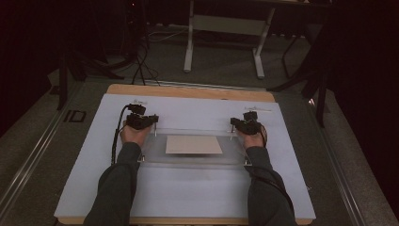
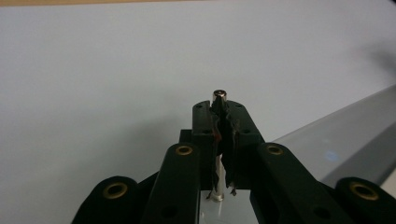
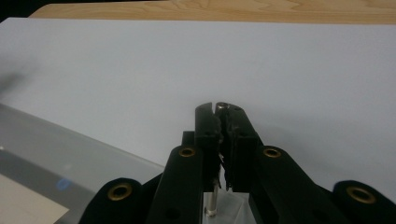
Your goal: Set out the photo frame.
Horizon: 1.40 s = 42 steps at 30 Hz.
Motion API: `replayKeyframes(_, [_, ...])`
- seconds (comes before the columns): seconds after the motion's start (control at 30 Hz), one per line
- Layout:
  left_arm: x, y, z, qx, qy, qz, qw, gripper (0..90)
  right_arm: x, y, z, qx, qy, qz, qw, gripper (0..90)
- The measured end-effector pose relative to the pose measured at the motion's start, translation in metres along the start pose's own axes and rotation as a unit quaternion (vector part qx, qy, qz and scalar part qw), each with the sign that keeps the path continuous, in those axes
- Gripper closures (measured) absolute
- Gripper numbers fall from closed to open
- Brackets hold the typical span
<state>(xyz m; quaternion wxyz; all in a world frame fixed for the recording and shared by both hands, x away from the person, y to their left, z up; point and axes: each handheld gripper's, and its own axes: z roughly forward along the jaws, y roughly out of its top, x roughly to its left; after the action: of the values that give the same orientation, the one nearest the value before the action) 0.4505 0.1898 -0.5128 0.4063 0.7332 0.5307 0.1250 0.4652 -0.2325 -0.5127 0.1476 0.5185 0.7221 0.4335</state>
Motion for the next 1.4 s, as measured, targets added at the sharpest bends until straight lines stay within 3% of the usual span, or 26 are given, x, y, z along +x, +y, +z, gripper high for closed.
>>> replayKeyframes(0.1, [-0.001, 0.001, 0.001, 0.003, 0.007, 0.002, 1.0, 83.2, 0.001, 0.001, 0.002, 0.002, -0.005, 0.006, 1.0, 85.3])
replayKeyframes(0.2, [-0.002, 0.002, 0.002, 0.004, 0.012, -0.008, 0.9999, 83.1, 0.001, 0.004, 0.005, 0.008, -0.013, 0.016, 0.9998, 85.4])
replayKeyframes(0.47, [-0.004, 0.001, -0.002, 0.01, 0.024, 0.022, 0.9994, 78.0, 0.001, 0.005, 0.006, 0.015, -0.014, 0.028, 0.9994, 85.5])
replayKeyframes(0.7, [-0.001, -0.002, -0.015, -0.013, 0.021, 0.037, 0.999, 70.4, 0.001, 0.005, 0.006, 0.015, -0.013, 0.034, 0.9992, 85.5])
replayKeyframes(0.9, [-0.003, -0.01, -0.025, -0.03, 0.005, 0.061, 0.9977, 64.4, 0.0, 0.005, 0.006, 0.014, -0.011, 0.038, 0.9991, 85.5])
replayKeyframes(1.07, [-0.007, -0.015, -0.027, -0.025, 0.01, 0.09, 0.9956, 61.2, 0.0, 0.005, 0.006, 0.014, -0.011, 0.04, 0.999, 85.5])
replayKeyframes(1.4, [-0.008, -0.021, -0.036, -0.048, -0.021, 0.094, 0.9941, 59.9, -0.001, 0.005, 0.007, 0.014, -0.008, 0.046, 0.9988, 85.5])
